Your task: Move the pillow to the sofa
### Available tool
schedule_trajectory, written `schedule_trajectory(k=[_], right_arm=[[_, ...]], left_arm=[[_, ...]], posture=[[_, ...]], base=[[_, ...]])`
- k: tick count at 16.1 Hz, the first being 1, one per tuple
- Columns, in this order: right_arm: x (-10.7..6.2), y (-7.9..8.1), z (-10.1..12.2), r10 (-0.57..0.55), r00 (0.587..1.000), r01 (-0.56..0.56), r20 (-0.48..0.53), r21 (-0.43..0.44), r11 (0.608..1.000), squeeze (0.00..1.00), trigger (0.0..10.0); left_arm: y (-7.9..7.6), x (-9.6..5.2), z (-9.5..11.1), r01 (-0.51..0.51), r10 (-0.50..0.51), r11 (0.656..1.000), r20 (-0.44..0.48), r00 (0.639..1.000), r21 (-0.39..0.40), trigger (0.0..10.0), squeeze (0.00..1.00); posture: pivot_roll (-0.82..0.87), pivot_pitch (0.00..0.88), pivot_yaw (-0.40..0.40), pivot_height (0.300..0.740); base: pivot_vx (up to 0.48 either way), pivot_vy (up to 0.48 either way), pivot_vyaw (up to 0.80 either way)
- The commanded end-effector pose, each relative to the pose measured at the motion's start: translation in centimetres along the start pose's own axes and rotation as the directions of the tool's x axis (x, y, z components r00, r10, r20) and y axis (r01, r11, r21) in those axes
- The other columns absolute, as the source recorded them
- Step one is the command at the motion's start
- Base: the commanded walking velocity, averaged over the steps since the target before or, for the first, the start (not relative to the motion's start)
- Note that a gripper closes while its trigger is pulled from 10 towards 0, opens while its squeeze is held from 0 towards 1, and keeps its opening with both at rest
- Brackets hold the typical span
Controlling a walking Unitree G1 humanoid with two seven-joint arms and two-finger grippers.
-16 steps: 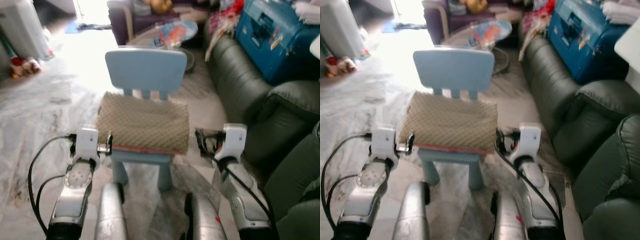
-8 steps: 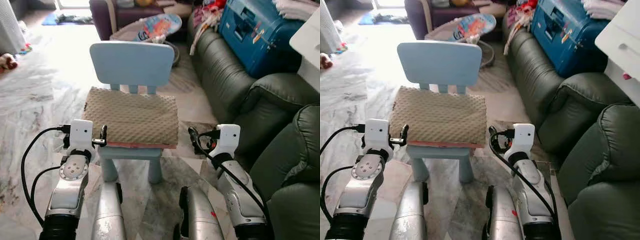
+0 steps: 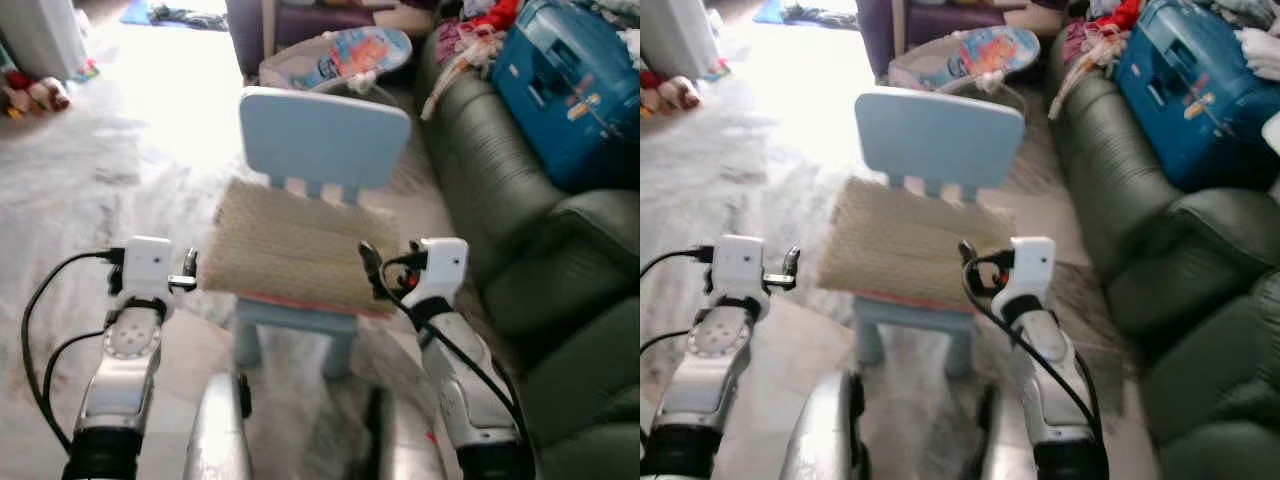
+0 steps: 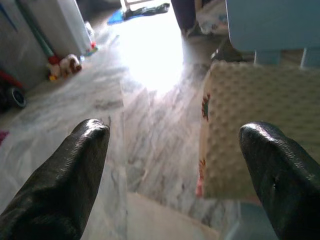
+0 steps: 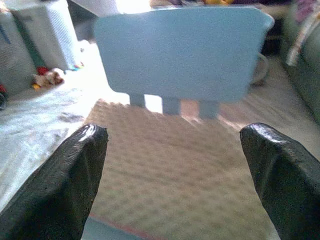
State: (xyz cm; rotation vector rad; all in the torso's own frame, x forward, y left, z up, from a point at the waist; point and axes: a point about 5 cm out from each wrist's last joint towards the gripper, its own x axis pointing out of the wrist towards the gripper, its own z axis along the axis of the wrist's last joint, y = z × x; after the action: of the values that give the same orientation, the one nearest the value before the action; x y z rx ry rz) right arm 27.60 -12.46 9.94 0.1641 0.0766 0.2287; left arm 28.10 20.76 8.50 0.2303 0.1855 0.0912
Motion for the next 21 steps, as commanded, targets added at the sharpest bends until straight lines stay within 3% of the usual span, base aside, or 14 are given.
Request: schedule_trajectory(k=[1, 3, 7, 10, 13, 19, 21], right_arm=[[-0.5, -1.6, 0.0, -0.058, 0.998, 0.058, -0.003, -0.009, 0.998, 0.0, 10.0], [-0.4, -1.7, 0.1, -0.069, 0.998, 0.069, 0.003, -0.014, 0.998, 0.0, 10.0], [-0.4, -2.1, 0.0, -0.101, 0.995, 0.101, -0.003, -0.018, 0.995, 0.0, 10.0], [-0.2, -2.2, 0.1, -0.107, 0.994, 0.107, 0.0, -0.017, 0.994, 0.0, 10.0], [-0.2, -2.2, 0.1, -0.112, 0.994, 0.112, 0.005, -0.02, 0.994, 0.0, 10.0], [-0.1, -2.3, 0.1, -0.116, 0.993, 0.116, 0.002, -0.025, 0.993, 0.0, 10.0], [0.0, -2.2, 0.2, -0.11, 0.994, 0.111, 0.006, -0.025, 0.994, 0.0, 10.0]], left_arm=[[-1.3, 0.0, 0.4, 0.042, -0.042, 0.999, 0.015, 0.999, 0.003, 10.0, 0.0], [-1.8, 0.0, 0.4, 0.067, -0.067, 0.998, 0.014, 0.998, 0.019, 10.0, 0.0], [-2.5, -0.1, 0.4, 0.102, -0.101, 0.994, 0.021, 0.995, -0.036, 10.0, 0.0], [-2.9, -0.2, 0.5, 0.131, -0.131, 0.99, 0.016, 0.991, -0.043, 10.0, 0.0], [-3.2, -0.3, 0.6, 0.169, -0.167, 0.984, 0.031, 0.985, -0.057, 10.0, 0.0], [-3.3, -0.3, 0.7, 0.165, -0.163, 0.984, 0.036, 0.986, -0.06, 10.0, 0.0], [-3.2, -0.3, 0.8, 0.143, -0.14, 0.986, 0.046, 0.989, -0.087, 10.0, 0.0]], posture=[[-0.03, 0.064, -0.057, 0.596], [-0.03, 0.065, -0.057, 0.596], [-0.03, 0.067, -0.055, 0.596], [-0.03, 0.065, -0.053, 0.596], [-0.03, 0.065, -0.053, 0.596], [-0.03, 0.067, -0.053, 0.596], [-0.03, 0.067, -0.053, 0.596]], base=[[0.431, 0.0, 0.0], [0.48, 0.0, 0.0], [0.0, 0.0, 0.0], [0.0, 0.0, -0.8], [0.309, 0.0, 0.0], [0.422, 0.0, -0.27], [0.0, 0.0, 0.0]])
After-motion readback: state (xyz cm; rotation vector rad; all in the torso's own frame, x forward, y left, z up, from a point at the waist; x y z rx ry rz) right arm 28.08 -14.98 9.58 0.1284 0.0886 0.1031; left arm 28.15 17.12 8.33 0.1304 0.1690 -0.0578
